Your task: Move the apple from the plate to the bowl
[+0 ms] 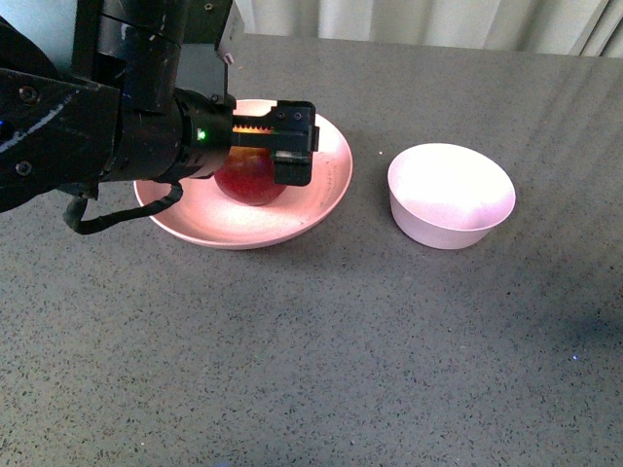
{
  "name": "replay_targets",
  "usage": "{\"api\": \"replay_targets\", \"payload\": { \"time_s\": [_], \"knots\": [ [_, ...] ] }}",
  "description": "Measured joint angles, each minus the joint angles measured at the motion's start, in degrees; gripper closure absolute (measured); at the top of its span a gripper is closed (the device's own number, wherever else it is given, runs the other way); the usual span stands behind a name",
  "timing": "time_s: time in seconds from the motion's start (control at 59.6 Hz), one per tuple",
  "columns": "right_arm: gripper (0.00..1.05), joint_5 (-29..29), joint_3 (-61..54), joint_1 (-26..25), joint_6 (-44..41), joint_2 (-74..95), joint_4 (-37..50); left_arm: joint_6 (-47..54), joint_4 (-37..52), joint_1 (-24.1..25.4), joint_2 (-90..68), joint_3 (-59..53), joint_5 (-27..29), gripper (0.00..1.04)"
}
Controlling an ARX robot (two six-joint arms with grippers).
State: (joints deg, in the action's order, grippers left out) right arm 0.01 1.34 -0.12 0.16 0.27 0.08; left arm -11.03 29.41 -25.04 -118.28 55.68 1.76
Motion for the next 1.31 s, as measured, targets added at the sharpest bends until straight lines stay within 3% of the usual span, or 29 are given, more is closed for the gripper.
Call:
{"api": "replay_targets", "payload": {
  "time_s": [0.319,0.486,0.704,1.308],
  "knots": [
    [0.09,0.0,-0.02,0.0,0.0,0.0,0.0,0.28,-1.09,-0.07,-1.81,1.27,1.31,0.09],
    [0.09,0.0,0.0,0.0,0.0,0.02,0.0,0.26,-2.05,-0.46,-1.86,1.77,1.77,0.29],
    [0.09,0.0,-0.02,0.0,-0.02,0.0,0.0,0.46,-2.86,-1.11,-1.62,2.16,1.9,0.33],
    [0.09,0.0,-0.02,0.0,-0.02,0.02,0.0,1.79,-7.96,-14.36,4.26,11.06,-0.28,0.34]
  ]
}}
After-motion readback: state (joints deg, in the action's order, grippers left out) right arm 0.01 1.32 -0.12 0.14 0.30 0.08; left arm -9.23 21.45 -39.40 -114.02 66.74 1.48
